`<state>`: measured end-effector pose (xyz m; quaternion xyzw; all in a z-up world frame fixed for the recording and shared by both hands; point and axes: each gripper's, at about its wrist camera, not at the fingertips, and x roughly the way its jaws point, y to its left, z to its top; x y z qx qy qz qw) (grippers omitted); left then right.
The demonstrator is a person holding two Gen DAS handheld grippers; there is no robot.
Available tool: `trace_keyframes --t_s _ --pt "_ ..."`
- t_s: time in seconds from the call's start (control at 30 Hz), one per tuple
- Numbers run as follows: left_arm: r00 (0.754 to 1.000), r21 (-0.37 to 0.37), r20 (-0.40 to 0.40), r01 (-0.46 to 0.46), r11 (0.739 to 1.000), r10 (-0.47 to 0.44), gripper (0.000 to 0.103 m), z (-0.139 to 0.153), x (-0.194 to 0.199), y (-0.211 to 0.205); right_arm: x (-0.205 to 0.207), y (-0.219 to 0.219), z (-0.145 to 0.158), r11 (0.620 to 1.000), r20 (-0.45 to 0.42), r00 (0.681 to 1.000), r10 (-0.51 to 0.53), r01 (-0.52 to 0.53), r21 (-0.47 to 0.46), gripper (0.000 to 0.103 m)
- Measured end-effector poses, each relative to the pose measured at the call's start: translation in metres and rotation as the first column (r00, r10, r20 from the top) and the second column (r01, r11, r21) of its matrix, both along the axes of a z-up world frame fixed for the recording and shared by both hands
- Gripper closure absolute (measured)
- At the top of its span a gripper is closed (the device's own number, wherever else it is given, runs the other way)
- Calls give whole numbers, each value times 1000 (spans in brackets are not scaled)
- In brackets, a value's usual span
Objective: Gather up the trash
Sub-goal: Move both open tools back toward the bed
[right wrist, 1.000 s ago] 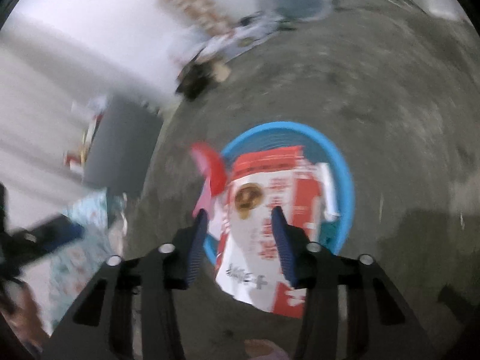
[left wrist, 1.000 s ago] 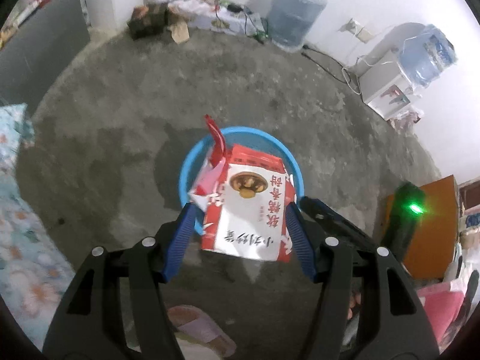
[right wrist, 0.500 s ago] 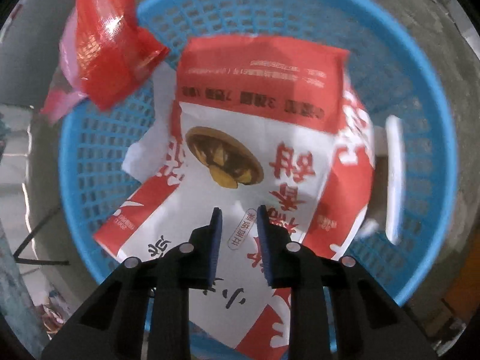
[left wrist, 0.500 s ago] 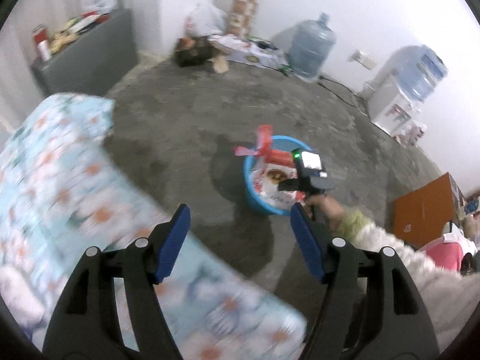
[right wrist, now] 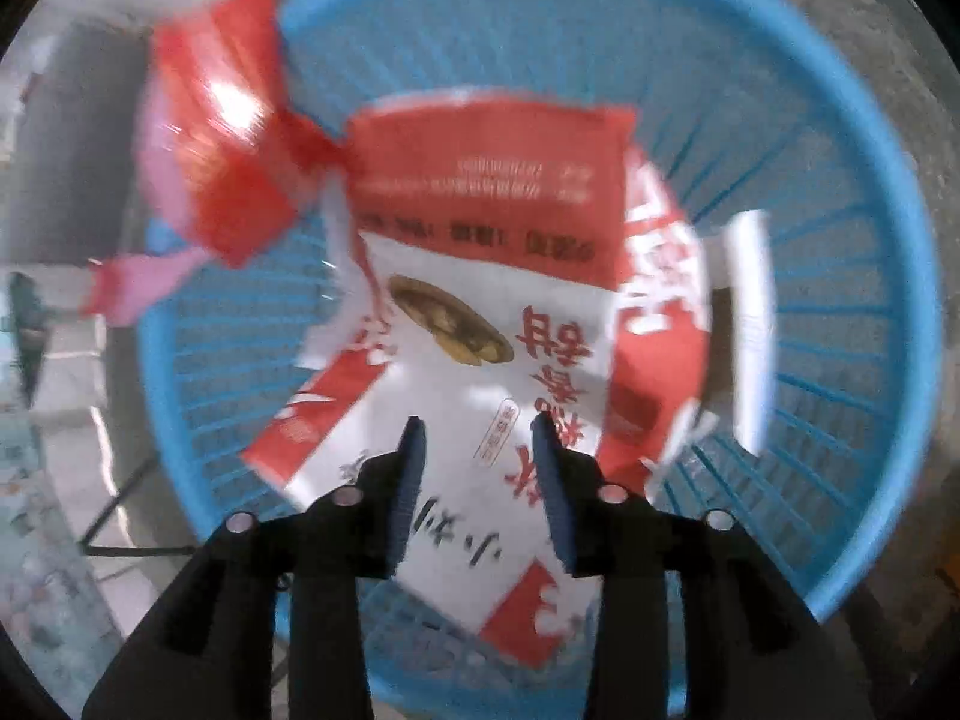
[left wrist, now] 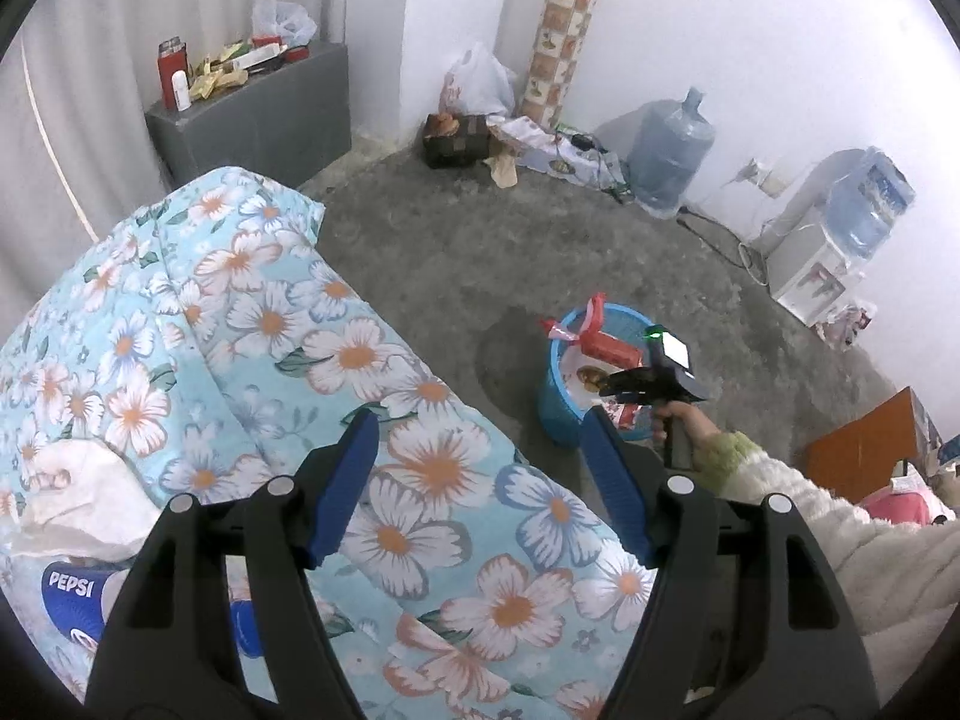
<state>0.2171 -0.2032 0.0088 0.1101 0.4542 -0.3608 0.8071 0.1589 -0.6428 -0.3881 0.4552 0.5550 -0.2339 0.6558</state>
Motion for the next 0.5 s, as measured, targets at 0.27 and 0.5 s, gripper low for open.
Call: trace_keyframes --t_s 0.27,0.5 --pt "1000 -27 -19 -2 1000 2 37 -1 -6 8 -9 -32 99 995 282 959 -1 28 -92 47" --pt "998 -32 -30 -56 998 55 36 -1 -2 25 72 -47 131 973 222 973 56 -3 -233 37"
